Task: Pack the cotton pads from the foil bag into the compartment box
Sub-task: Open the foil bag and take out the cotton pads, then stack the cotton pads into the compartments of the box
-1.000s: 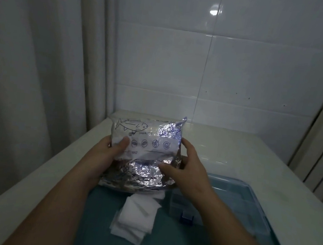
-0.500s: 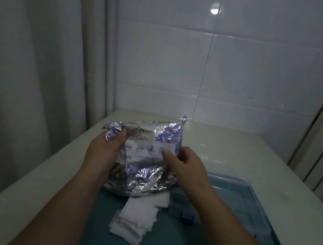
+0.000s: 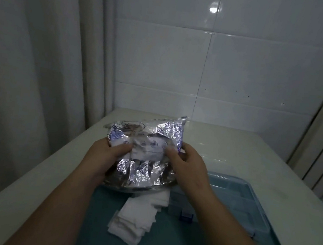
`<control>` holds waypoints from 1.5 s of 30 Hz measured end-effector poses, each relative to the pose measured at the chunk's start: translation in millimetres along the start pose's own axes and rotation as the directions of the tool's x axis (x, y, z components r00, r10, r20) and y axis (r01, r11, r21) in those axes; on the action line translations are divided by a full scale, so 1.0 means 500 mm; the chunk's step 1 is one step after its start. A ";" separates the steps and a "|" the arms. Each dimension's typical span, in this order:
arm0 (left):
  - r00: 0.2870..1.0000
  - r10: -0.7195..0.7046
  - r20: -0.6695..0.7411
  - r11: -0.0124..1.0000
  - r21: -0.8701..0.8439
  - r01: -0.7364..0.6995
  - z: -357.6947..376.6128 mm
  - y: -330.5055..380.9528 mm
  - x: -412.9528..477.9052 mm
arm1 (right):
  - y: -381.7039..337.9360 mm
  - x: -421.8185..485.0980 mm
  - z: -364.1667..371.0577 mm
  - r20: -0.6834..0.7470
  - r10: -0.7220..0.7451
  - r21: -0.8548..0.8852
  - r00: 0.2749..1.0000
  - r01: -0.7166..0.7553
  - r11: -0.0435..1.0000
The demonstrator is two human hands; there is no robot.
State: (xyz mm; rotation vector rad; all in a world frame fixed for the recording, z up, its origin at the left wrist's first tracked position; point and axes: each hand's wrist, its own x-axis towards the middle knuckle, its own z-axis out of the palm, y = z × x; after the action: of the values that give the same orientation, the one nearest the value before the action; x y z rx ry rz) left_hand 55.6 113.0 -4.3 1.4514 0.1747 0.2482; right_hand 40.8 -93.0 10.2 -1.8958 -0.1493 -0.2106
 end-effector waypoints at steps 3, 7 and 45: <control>0.988 0.069 -0.138 0.997 0.053 -0.062 0.000 -0.002 0.007 | 0.008 0.003 -0.007 0.030 0.042 -0.087 0.999 -0.039 0.995; 0.971 0.148 -0.189 0.981 0.151 -0.121 0.004 0.005 0.003 | 0.012 0.005 -0.011 0.007 0.022 -0.188 1.000 -0.020 0.982; 0.946 0.320 0.041 0.692 0.672 -0.263 -0.001 0.022 -0.038 | -0.032 -0.019 -0.051 0.245 -0.156 -0.474 0.957 0.258 0.842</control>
State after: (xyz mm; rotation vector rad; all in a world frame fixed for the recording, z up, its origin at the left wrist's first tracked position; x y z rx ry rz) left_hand 36.4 109.3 6.2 2.2069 0.0957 0.5481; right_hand 26.3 -112.1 31.1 -2.4249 -0.4782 -0.2223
